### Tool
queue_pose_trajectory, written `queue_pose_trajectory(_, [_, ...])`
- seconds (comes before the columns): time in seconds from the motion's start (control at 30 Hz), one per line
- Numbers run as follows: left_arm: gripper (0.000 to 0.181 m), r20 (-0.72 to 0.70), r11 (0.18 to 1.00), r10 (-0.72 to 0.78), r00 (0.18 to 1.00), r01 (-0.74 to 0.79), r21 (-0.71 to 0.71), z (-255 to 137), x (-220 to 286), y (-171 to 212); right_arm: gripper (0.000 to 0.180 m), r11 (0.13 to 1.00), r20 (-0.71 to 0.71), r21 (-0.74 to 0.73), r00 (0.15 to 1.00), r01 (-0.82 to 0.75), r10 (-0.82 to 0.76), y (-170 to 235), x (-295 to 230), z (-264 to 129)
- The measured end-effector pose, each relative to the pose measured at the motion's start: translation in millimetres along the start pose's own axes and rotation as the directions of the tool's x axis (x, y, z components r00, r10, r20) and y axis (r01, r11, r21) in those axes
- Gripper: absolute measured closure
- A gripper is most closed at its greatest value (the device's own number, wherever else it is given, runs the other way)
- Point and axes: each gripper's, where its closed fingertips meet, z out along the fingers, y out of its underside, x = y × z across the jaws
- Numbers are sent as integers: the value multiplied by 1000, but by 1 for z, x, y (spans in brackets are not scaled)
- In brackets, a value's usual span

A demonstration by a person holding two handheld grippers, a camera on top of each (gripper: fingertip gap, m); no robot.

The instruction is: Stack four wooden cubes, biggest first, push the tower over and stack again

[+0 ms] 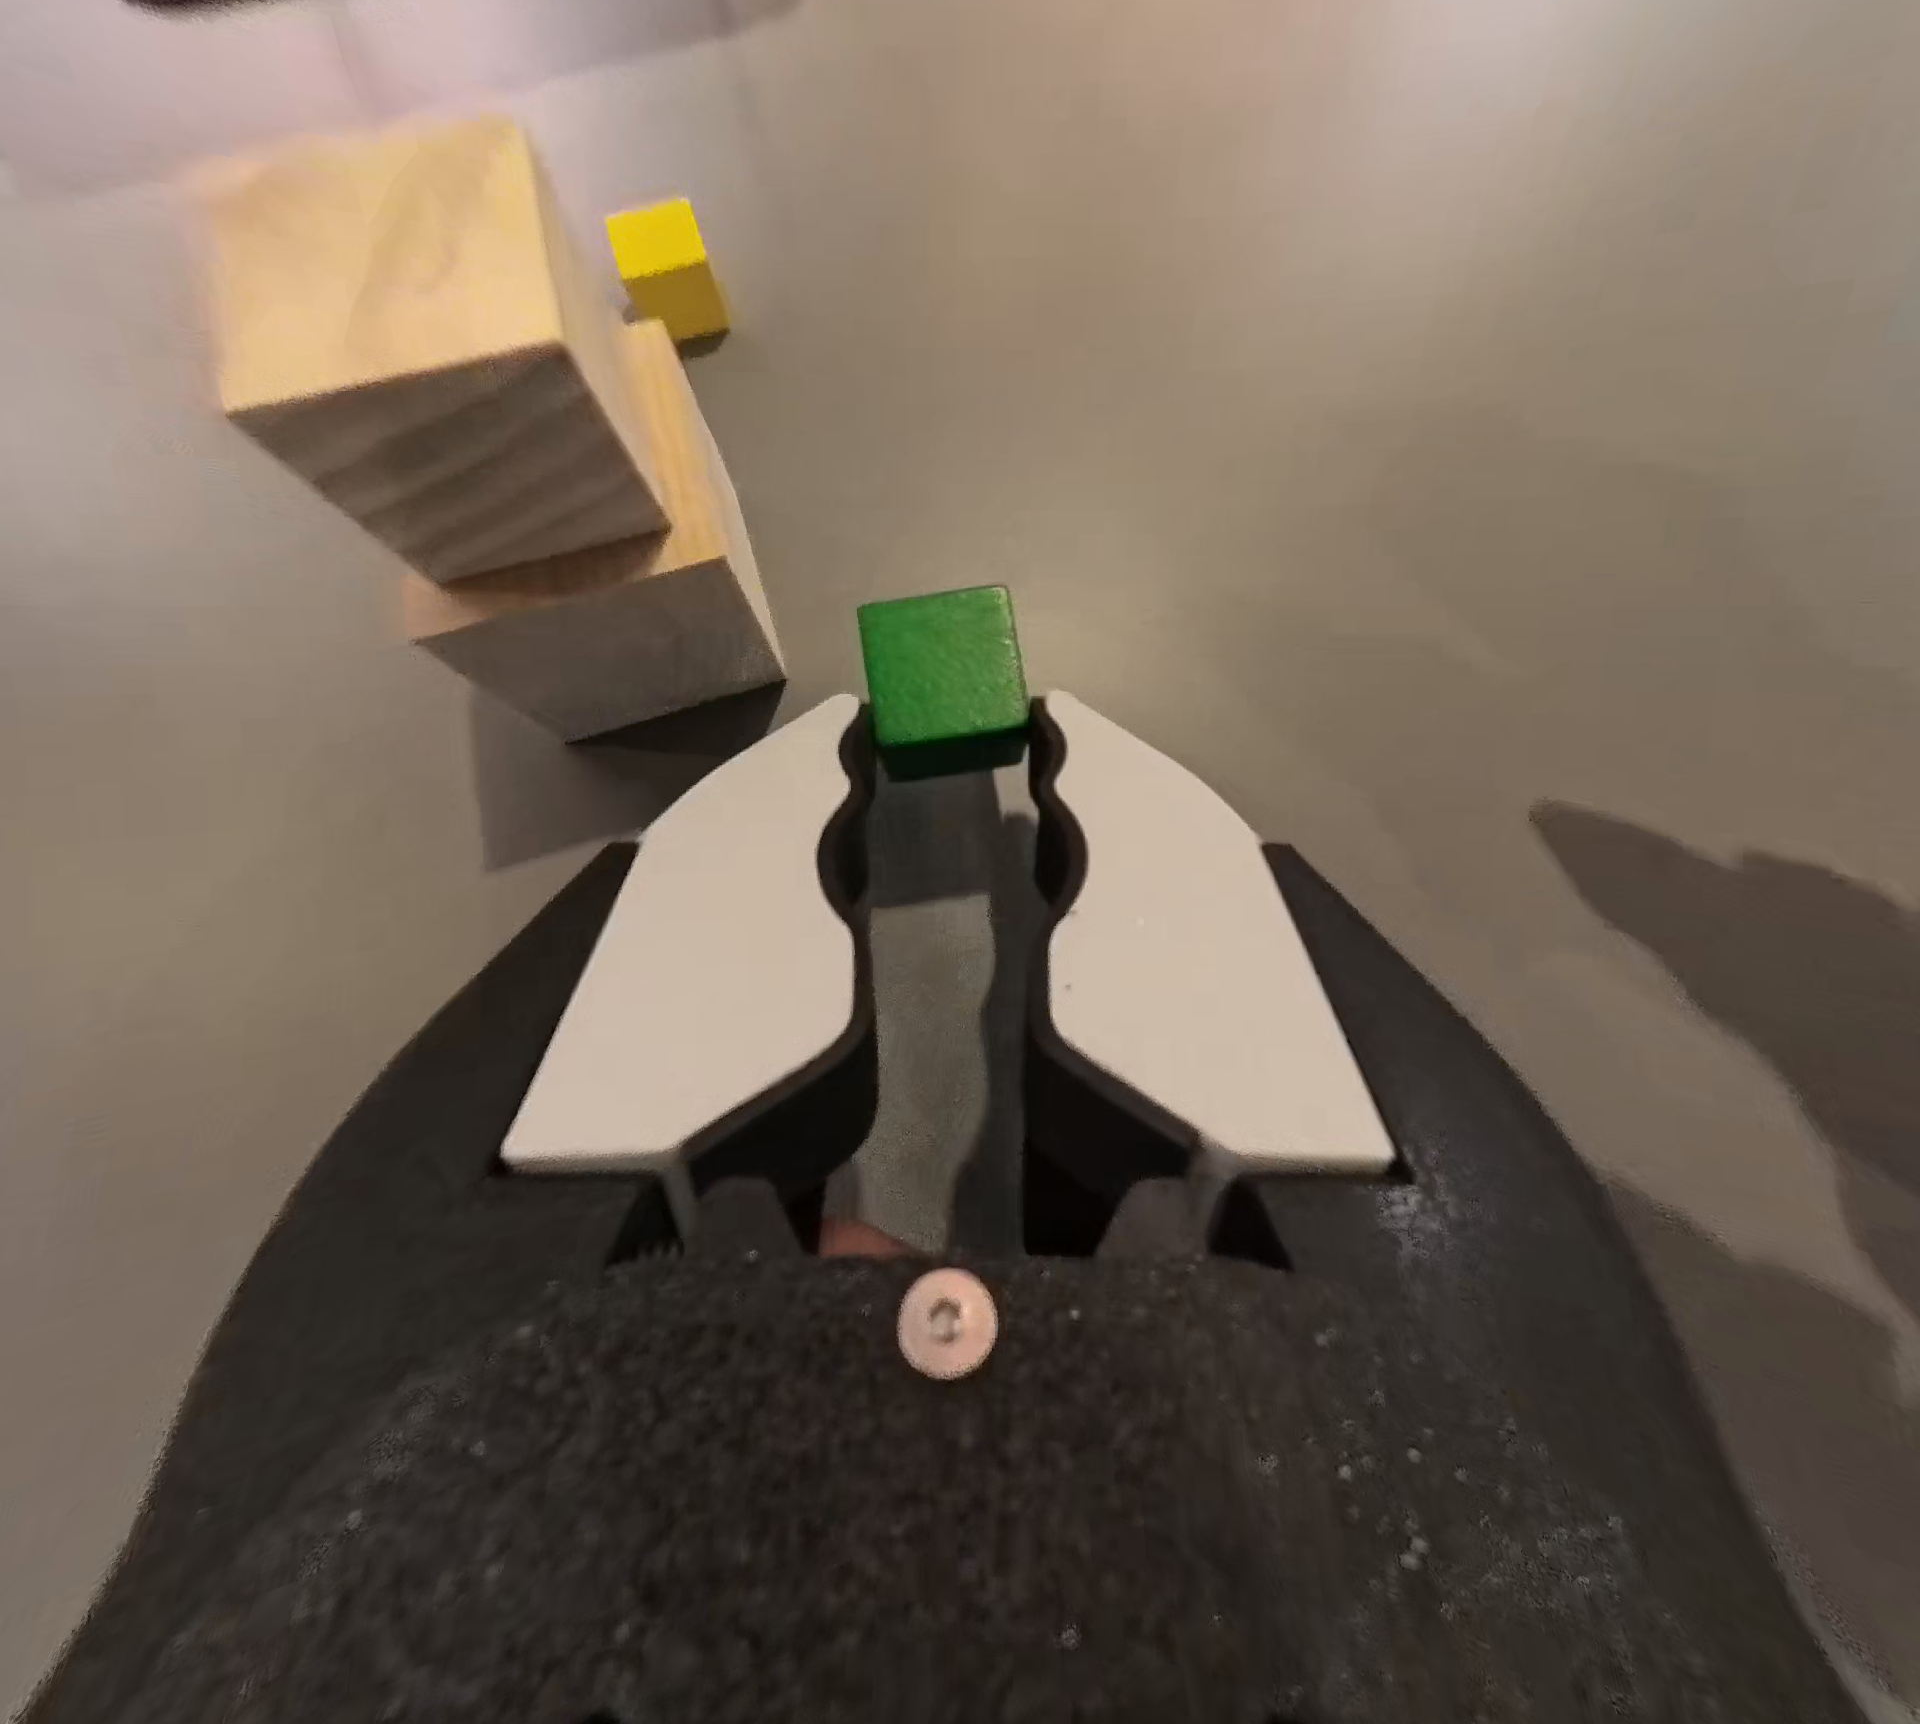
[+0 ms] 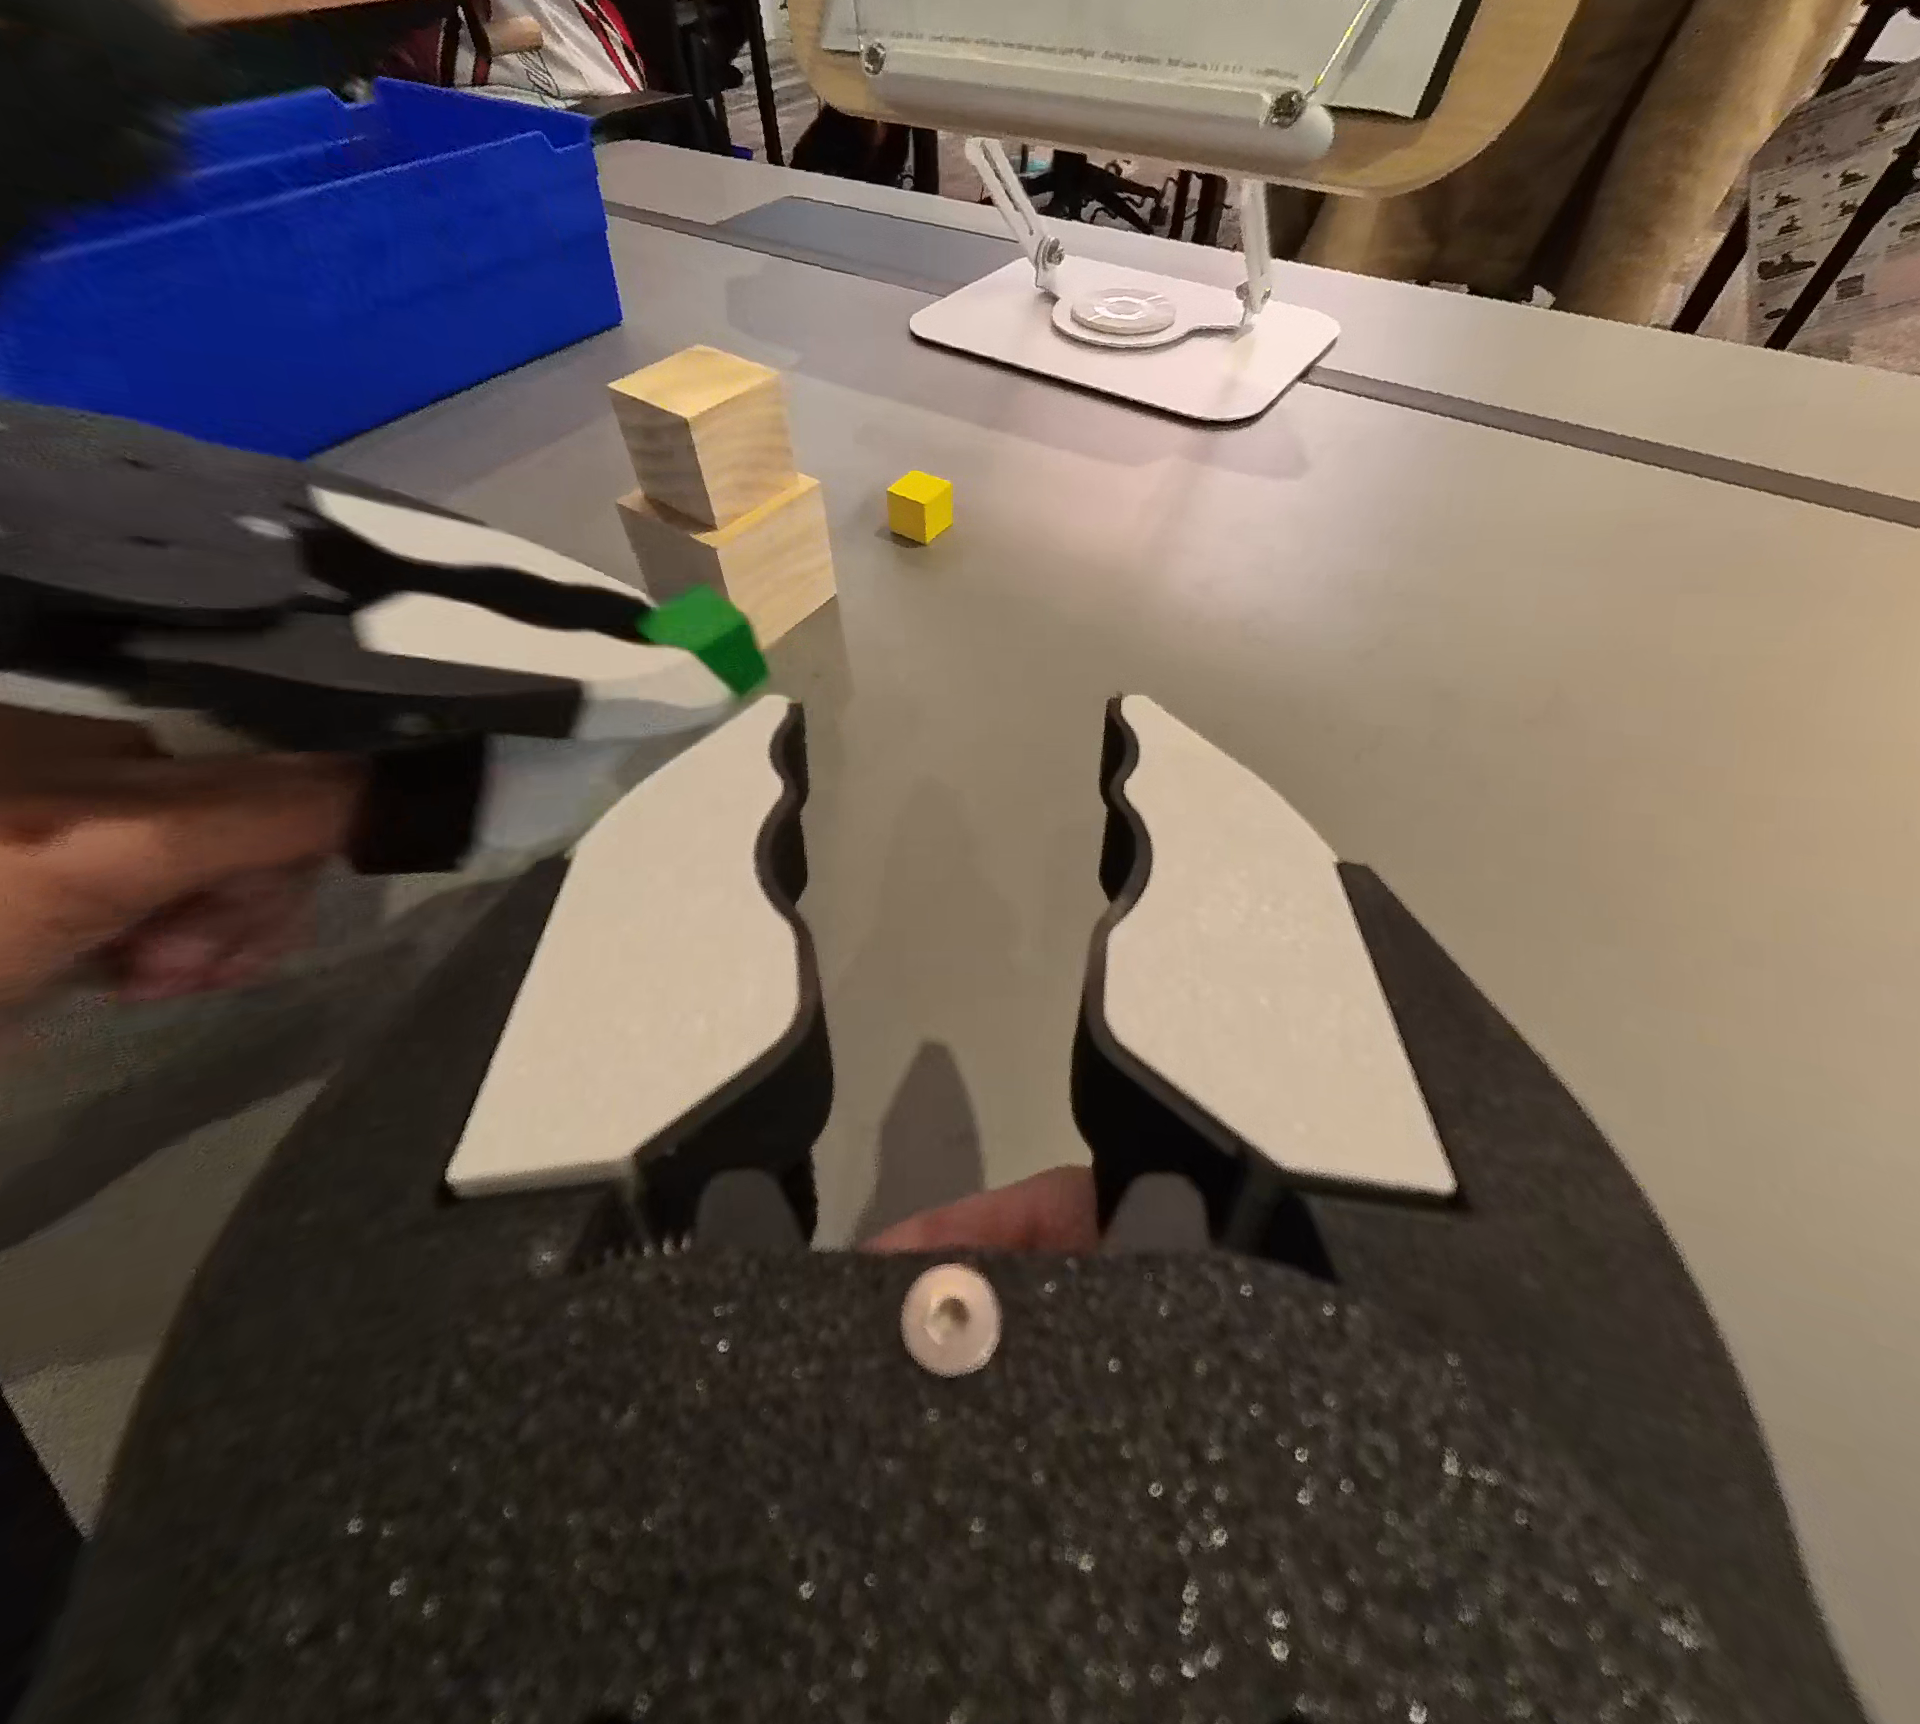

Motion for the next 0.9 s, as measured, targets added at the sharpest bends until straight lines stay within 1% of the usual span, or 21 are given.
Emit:
queue_pose_trajectory(0.1, [153,-62,990,115,991,-109,92,-48,0,-19,127,1000,7,-2,1000,-9,9,1,2,-1])
queue_pose_trajectory(0.17, [153,-73,973,188,979,-175,151,-82,-12,-42,127,1000,6,-7,1000,-9,9,4,2,0])
queue_pose_trajectory(0.2, [153,-83,964,226,970,-211,162,-94,-20,-54,127,1000,9,-11,1000,-9,9,5,2,1])
queue_pose_trajectory(0.23, [153,-95,960,259,961,-245,134,-100,-29,-63,127,1000,14,-16,1000,-9,9,6,1,1])
queue_pose_trajectory(0.33, [153,-162,942,335,928,-333,41,-90,-55,-81,127,1000,22,-28,1000,-2,3,9,-2,5])
queue_pose_trajectory(0.43, [153,-185,912,396,899,-409,-35,-60,-76,-87,128,999,29,-37,1000,5,-4,11,-7,8])
queue_pose_trajectory(0.5, [153,-226,906,390,892,-416,-78,-43,-79,-84,128,999,39,-49,999,8,-6,15,-10,10])
queue_pose_trajectory(0.67, [153,-309,913,369,877,-404,-56,-30,-73,-88,128,997,45,-71,999,15,-12,23,-12,13])
queue_pose_trajectory(0.77, [153,-363,916,342,867,-394,-80,-27,-71,-82,128,997,47,-72,999,15,-12,23,-13,12])
queue_pose_trajectory(0.9, [153,-364,914,338,868,-395,-94,-20,-74,-78,129,997,51,-71,999,16,-13,22,-13,11])
